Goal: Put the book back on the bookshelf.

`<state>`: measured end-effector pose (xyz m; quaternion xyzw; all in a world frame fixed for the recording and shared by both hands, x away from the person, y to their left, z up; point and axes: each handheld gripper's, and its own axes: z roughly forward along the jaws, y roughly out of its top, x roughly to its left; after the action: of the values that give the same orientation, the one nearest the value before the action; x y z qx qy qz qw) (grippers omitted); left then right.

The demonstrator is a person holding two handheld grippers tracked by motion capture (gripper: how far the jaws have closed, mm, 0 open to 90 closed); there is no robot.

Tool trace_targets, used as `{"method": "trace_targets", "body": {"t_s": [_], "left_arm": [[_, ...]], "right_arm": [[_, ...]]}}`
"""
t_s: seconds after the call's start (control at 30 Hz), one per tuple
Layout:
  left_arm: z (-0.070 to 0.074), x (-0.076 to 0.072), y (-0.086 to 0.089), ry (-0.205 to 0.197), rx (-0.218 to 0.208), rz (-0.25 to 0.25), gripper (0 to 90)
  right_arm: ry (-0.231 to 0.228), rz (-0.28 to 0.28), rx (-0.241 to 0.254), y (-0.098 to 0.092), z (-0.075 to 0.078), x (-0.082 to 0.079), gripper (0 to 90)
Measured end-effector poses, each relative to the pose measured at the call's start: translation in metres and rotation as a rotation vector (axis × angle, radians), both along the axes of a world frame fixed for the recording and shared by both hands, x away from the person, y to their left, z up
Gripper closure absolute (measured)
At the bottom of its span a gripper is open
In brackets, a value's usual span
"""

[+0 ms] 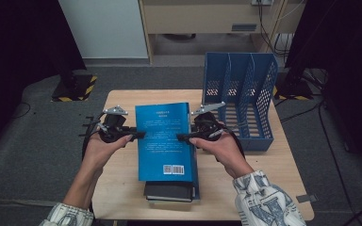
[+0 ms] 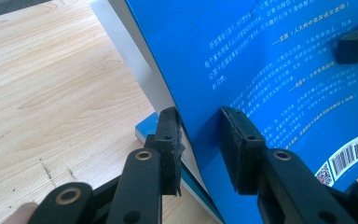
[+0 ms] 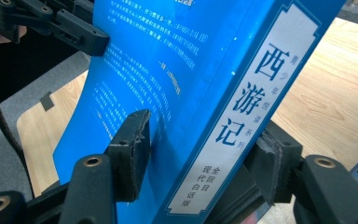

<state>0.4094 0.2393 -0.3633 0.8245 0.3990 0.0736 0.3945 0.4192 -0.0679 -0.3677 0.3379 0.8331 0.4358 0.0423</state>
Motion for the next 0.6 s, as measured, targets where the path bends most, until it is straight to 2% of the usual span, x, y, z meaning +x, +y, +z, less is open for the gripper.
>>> {"method": "trace_targets", "body": {"t_s": [0.23, 0.4, 0.6], "left_arm": [[0.001, 0.000, 0.002, 0.002, -0.008, -0.009, 68.6], [0.006, 0.002, 0.002, -0.013, -0.005, -0.003, 68.8], [0.019, 0.010, 0.001, -0.045, 0.008, 0.010, 69.7]], "right_arm": [[-0.006, 0.021, -0.006, 0.003, 0.006, 0.005, 44.1], [-0.004, 0.023, 0.008, 0.003, 0.011, 0.009, 47.3], [-0.059, -0.004, 0.019, 0.005, 0.023, 0.013, 51.8]]}}
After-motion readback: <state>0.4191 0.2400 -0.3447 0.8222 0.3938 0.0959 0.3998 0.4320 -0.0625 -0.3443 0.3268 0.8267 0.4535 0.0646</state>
